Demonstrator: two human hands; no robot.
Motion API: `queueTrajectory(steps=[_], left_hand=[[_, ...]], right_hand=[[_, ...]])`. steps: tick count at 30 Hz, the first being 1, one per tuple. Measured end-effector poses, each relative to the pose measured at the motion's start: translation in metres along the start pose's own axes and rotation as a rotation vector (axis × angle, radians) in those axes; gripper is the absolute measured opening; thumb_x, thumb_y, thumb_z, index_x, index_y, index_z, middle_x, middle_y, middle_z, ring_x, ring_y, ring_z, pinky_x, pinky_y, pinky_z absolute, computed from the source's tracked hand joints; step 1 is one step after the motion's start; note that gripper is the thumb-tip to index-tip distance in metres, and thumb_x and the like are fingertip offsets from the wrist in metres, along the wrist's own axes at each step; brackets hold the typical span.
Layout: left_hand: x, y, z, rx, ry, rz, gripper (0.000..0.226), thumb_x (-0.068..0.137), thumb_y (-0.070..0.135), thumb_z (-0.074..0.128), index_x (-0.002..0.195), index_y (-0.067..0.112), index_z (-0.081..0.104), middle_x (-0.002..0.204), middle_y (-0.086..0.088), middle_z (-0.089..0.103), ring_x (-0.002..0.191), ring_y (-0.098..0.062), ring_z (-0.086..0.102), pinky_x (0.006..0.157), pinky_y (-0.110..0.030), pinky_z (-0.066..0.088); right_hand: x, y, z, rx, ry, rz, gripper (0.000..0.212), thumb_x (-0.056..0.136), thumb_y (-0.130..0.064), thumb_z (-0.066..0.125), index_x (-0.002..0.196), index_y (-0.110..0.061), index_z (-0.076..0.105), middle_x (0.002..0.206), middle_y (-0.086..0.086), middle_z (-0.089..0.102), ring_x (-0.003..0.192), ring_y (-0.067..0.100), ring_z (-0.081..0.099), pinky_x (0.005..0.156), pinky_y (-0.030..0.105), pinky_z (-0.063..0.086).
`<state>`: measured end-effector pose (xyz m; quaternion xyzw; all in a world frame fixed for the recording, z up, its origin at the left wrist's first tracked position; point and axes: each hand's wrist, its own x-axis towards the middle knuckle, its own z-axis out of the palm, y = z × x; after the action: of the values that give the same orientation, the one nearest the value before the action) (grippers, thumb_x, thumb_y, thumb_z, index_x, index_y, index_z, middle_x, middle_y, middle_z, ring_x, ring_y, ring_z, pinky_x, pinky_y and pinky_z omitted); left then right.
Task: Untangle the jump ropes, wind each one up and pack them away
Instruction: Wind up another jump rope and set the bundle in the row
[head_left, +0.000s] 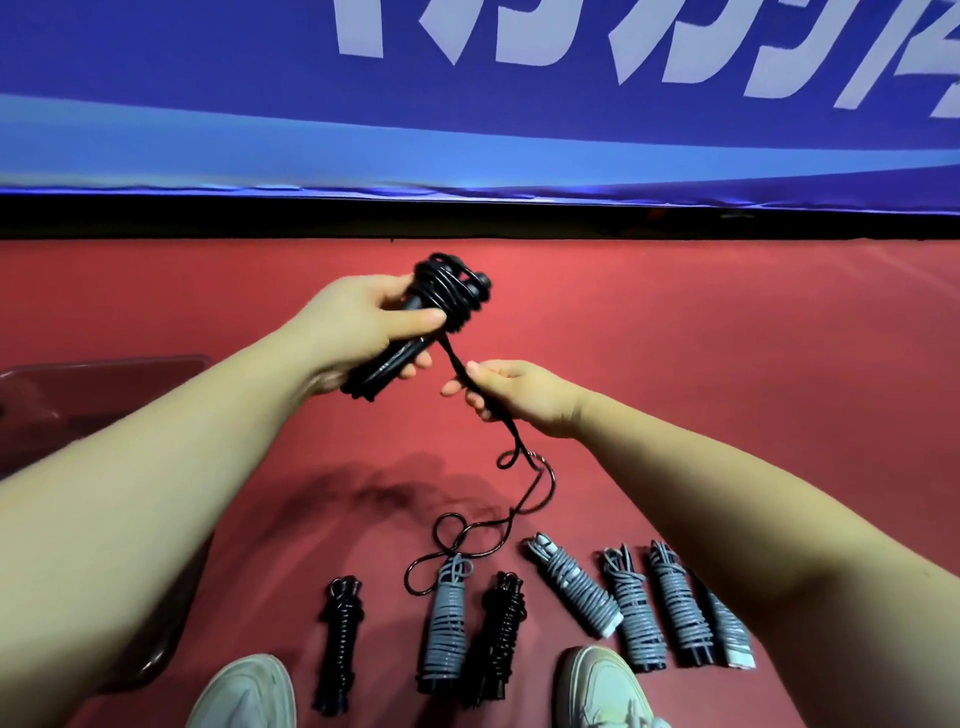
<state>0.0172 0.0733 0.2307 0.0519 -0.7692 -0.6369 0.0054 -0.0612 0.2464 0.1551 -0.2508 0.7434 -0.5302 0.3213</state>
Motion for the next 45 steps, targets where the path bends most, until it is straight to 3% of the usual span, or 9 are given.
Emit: queueTrajectory(steps=[11,15,20,22,25,28,33,40,45], left_hand=[[0.013,-0.034,-0.057,-0.288,0.313,-0.157,0.006,0.092,0.009,0.058,0.096,0.011,0.06,0.066,-0.006,0.064,0.05,-0.013,0.065,0.044,-0.023,0.052],[0.008,-0.039,-0.049,-0.211,0.239,-0.176,0.006,0.091,0.01,0.059,0.095,0.014,0.061,0.079,-0.008,0.063,0.052,-0.012,0.066,0.046,-0.024,0.054],[0.016,-0.018,-0.045,-0.278,0.25,-0.124,0.004,0.091,0.01,0.059,0.094,0.013,0.06,0.078,-0.01,0.062,0.053,-0.012,0.066,0.05,-0.024,0.056],[0.015,-0.015,-0.047,-0.315,0.264,-0.126,0.003,0.091,0.011,0.059,0.092,0.013,0.061,0.078,-0.01,0.062,0.053,-0.013,0.066,0.049,-0.024,0.055],[0.011,-0.017,-0.04,-0.282,0.218,-0.155,0.003,0.091,0.01,0.06,0.092,0.013,0.062,0.079,-0.01,0.062,0.053,-0.014,0.066,0.049,-0.025,0.055],[0.013,-0.02,-0.029,-0.232,0.187,-0.182,0.004,0.09,0.01,0.062,0.09,0.015,0.062,0.08,-0.01,0.063,0.057,-0.016,0.066,0.051,-0.026,0.056],[0.021,-0.022,-0.021,-0.233,0.198,-0.211,0.004,0.09,0.01,0.061,0.092,0.014,0.06,0.077,-0.011,0.063,0.052,-0.013,0.065,0.05,-0.025,0.056],[0.019,-0.023,-0.028,-0.261,0.231,-0.194,0.005,0.09,0.009,0.061,0.088,0.014,0.061,0.076,-0.011,0.062,0.05,-0.014,0.065,0.047,-0.024,0.055],[0.017,-0.021,-0.041,-0.307,0.302,-0.165,0.008,0.09,0.007,0.062,0.095,0.013,0.06,0.08,-0.011,0.063,0.05,-0.014,0.065,0.048,-0.026,0.056]], right_hand=[[0.008,0.026,-0.001,-0.242,0.031,0.237,0.02,0.096,-0.013,0.05,0.077,-0.016,0.044,0.063,0.002,0.039,0.045,0.009,0.038,0.044,0.02,0.033],[0.018,0.014,-0.05,-0.697,0.509,0.145,0.011,0.093,-0.021,0.055,0.095,-0.01,0.059,0.084,0.011,0.058,0.071,0.018,0.064,0.062,0.031,0.045],[0.008,-0.019,-0.084,-0.923,1.106,-0.076,0.019,0.09,-0.026,0.055,0.104,-0.015,0.063,0.11,0.009,0.061,0.108,0.03,0.053,0.083,0.037,0.033],[0.003,-0.005,-0.091,-1.065,1.027,0.034,0.03,0.085,-0.038,0.061,0.106,-0.016,0.063,0.114,0.012,0.055,0.111,0.032,0.048,0.088,0.037,0.032],[-0.003,0.031,-0.077,-1.205,0.477,0.556,0.077,0.074,-0.057,0.068,0.138,-0.024,0.04,0.136,0.013,0.035,0.128,0.032,0.034,0.104,0.041,0.029],[0.003,0.035,-0.049,-0.864,0.119,0.631,0.105,0.074,-0.039,0.076,0.151,-0.021,0.006,0.151,0.02,0.018,0.138,0.031,0.026,0.11,0.037,0.028],[0.027,-0.011,0.0,-0.12,0.111,0.106,0.06,0.087,-0.001,0.056,0.139,-0.016,0.029,0.127,0.01,0.049,0.109,0.018,0.048,0.094,0.025,0.034],[0.048,-0.011,0.057,-0.123,0.412,-0.165,0.007,0.097,-0.021,0.047,0.098,-0.015,0.043,0.072,-0.001,0.054,0.06,0.016,0.05,0.067,0.032,0.046],[0.051,0.002,0.045,-0.472,0.494,-0.238,0.023,0.1,-0.02,0.037,0.112,-0.016,0.056,0.069,-0.012,0.047,0.066,0.014,0.044,0.066,0.032,0.037]])
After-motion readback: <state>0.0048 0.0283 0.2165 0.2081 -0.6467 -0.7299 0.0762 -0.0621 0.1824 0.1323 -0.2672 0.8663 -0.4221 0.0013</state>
